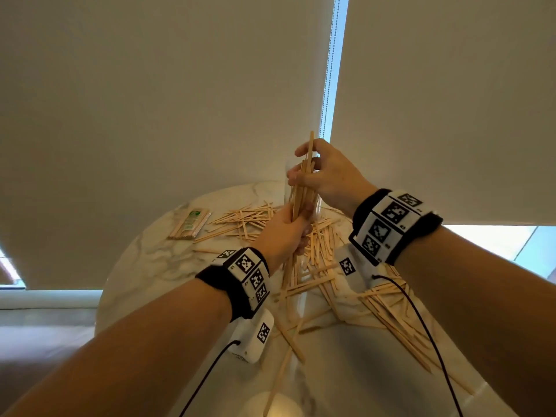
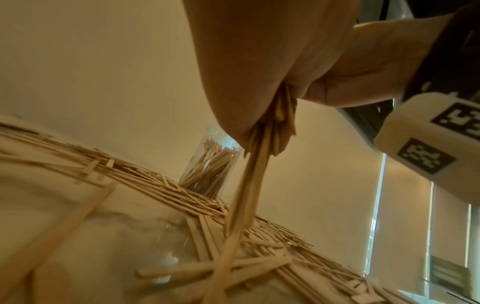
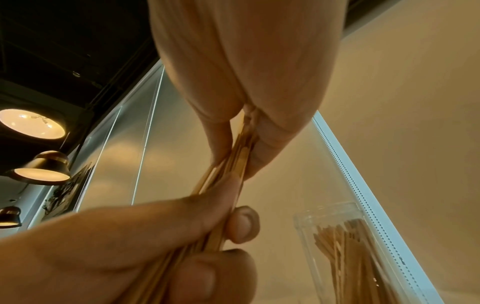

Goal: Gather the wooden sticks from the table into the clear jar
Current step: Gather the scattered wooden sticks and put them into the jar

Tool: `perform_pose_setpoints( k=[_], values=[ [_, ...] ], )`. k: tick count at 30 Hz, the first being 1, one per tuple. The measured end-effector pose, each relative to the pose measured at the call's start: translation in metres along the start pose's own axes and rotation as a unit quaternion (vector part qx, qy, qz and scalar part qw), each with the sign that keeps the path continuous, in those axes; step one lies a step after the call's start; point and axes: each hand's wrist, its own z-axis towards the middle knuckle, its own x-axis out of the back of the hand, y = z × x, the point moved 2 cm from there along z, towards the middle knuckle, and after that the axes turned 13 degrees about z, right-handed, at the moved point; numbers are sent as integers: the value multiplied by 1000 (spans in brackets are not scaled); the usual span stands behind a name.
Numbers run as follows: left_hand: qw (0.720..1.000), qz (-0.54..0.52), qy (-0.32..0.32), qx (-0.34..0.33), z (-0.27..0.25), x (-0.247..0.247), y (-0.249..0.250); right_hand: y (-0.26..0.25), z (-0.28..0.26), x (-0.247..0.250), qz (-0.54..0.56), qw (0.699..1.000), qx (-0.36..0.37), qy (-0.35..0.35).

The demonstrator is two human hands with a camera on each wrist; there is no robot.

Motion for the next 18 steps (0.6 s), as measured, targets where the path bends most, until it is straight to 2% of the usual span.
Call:
perform_pose_setpoints(
  k=[3, 7, 11, 14, 17, 18],
  values=[
    [1000, 16, 5, -16, -1, 0, -2, -6, -6, 3, -9, 1000, 6, -10],
    [997, 78, 6, -26, -2, -2, -3, -19, 0, 8, -90, 991, 55, 77],
    [997, 70, -2, -36, -2, -8, 2, -19, 0, -2, -180, 983, -26, -32],
    [996, 78, -10, -39, -2, -8, 4, -27, -7, -1, -211, 977, -7, -14],
    [995, 88, -22, -33, -2, -7, 2, -24, -20, -10, -243, 962, -60, -109],
    [996, 87, -23, -28, -3, -7, 2, -21, -22, -12, -241, 962, -57, -118]
  ],
)
